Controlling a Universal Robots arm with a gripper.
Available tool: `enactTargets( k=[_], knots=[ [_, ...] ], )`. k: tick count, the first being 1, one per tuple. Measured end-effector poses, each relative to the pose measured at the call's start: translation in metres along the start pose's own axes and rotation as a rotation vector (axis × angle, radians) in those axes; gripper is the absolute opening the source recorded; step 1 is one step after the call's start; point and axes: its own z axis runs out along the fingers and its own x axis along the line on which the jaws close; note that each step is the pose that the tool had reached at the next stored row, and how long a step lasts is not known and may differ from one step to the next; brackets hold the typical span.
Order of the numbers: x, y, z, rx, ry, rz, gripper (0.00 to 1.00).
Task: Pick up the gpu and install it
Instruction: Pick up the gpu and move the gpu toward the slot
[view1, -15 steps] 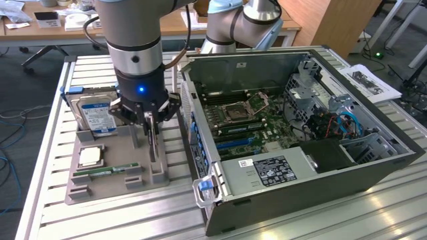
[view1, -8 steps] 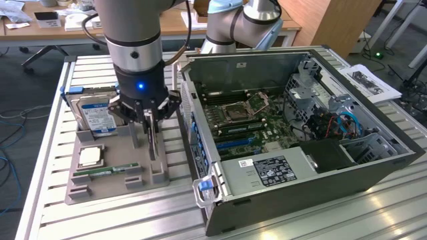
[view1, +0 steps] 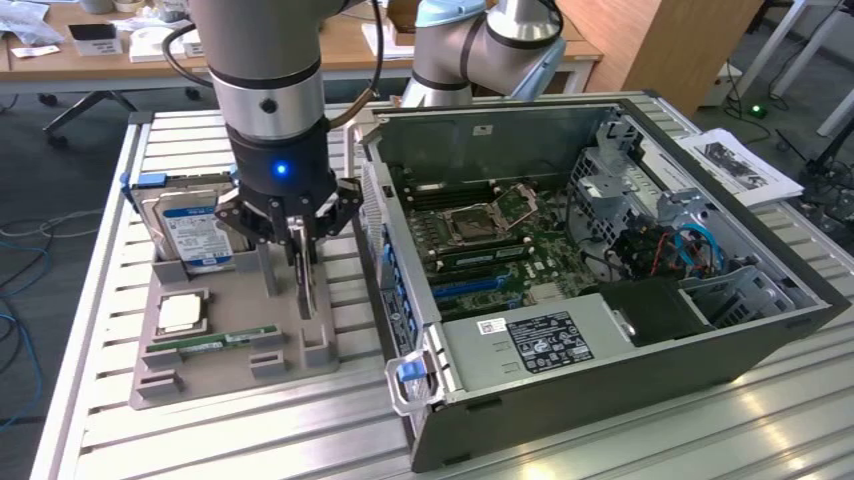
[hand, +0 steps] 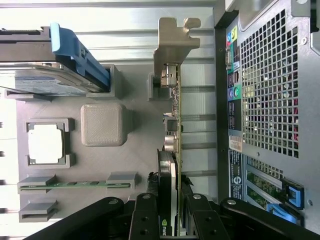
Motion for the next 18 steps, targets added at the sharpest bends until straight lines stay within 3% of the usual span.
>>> enactTargets(
  k=[18],
  knots=[
    [-0.0002, 0.0005, -0.0102, 0.0000, 0.0000, 0.000, 0.27]
  ],
)
